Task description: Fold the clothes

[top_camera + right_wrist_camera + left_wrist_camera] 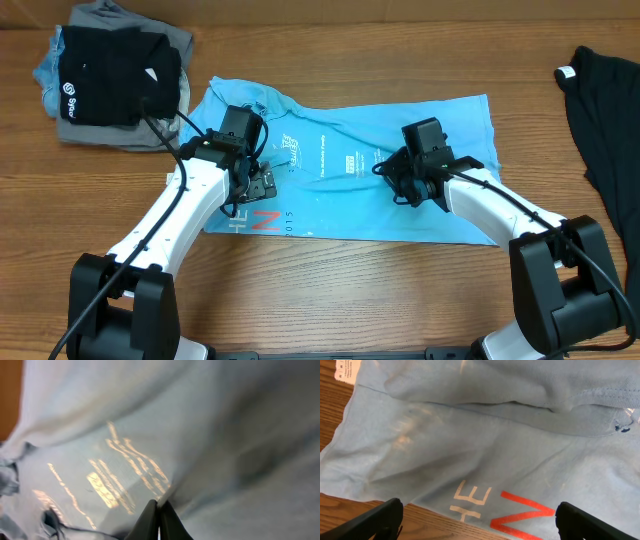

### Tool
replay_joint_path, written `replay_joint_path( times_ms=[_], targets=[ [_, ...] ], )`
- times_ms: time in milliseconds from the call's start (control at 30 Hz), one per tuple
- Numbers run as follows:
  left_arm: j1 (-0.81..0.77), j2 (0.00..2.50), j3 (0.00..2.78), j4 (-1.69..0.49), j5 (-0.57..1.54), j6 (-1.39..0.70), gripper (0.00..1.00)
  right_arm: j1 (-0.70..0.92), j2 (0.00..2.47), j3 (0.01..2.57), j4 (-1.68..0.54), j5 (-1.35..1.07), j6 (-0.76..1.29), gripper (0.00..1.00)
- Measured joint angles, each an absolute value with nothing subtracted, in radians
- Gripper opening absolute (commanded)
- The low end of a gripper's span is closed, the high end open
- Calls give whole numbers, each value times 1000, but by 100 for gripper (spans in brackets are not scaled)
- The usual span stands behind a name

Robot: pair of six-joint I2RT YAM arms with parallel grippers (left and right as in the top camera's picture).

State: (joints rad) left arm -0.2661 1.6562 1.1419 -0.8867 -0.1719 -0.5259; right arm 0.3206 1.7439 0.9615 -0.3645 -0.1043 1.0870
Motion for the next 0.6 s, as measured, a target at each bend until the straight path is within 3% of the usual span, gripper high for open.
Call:
replay_joint_path(
  times_ms=[33,67,133,300,433,600],
  targets=[
    [-266,1656,1142,-887,-172,-525,100,321,1744,962,-359,-96,1088,54],
    [-266,1656,1142,-887,-172,-526,100,321,1744,962,-357,-88,1079,66],
    [-266,1656,1142,-887,-172,-526,100,321,1744,962,-358,-77,1067,80],
    [-266,1656,1142,-863,-172,-525,100,310,1744,963,-371,-67,990,82],
    [-266,1656,1142,-853,-172,-525,100,251,1739,994,-522,-67,920,80],
    [-266,1656,1142,-873,-170,-526,78,136,1644,1035,-732,-64,824,68]
  ],
)
